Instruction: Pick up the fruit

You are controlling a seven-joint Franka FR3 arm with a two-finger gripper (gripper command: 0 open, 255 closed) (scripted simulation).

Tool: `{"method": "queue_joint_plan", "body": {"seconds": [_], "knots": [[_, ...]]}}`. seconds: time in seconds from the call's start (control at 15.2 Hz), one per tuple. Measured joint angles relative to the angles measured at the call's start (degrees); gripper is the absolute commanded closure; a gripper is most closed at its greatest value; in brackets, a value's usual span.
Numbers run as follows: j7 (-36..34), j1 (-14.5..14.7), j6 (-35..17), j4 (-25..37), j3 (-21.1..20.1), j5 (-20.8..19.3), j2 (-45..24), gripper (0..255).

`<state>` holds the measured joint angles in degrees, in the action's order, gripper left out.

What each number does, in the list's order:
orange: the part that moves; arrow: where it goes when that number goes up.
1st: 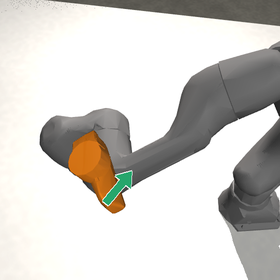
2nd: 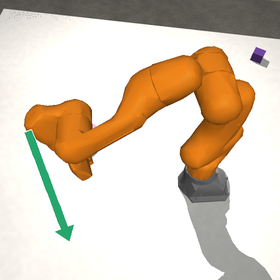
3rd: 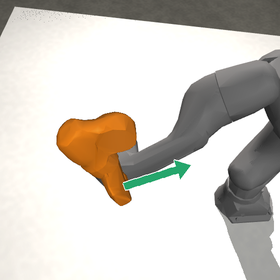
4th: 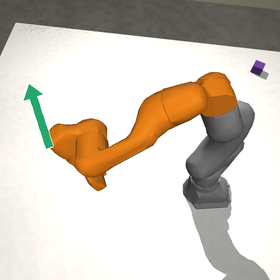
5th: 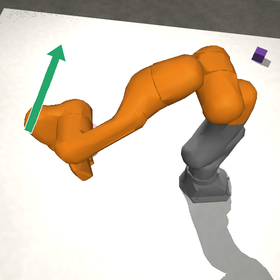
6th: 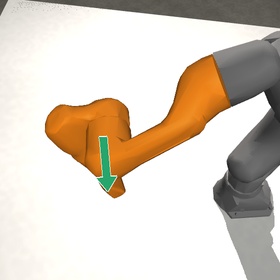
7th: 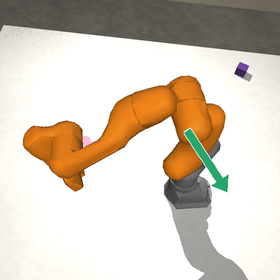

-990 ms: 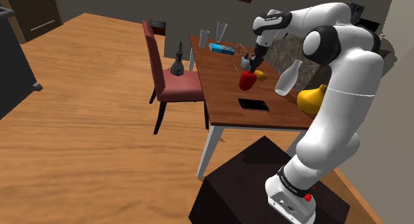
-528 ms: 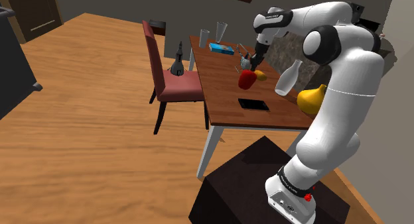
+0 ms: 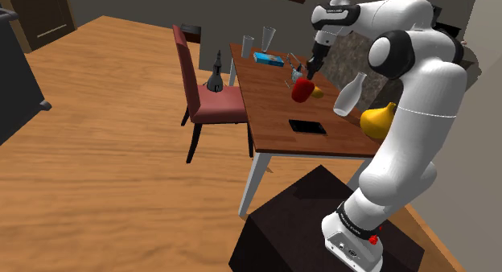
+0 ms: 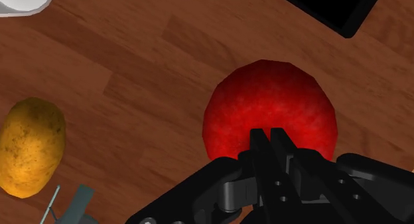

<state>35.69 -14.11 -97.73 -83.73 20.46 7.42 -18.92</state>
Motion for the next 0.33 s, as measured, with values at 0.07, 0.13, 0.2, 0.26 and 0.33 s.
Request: {"method": "queue_joint_plan", "body": {"seconds": [0.07,0.13,0.2,0.26,0.33], "knots": [[-0.03,-0.02,0.73,0.57,0.03,-0.06,0.16,255],[-0.2,0.0,1.67,1.5,0.02,-0.09,0.2,255],[-0.12,-0.14,2.48,2.47,0.06,-0.04,0.04,255],[-0.07,-0.28,3.36,3.5,0.09,0.0,-0.12,255],[-0.09,-0.33,3.84,4.05,0.1,0.02,-0.19,255]]}}
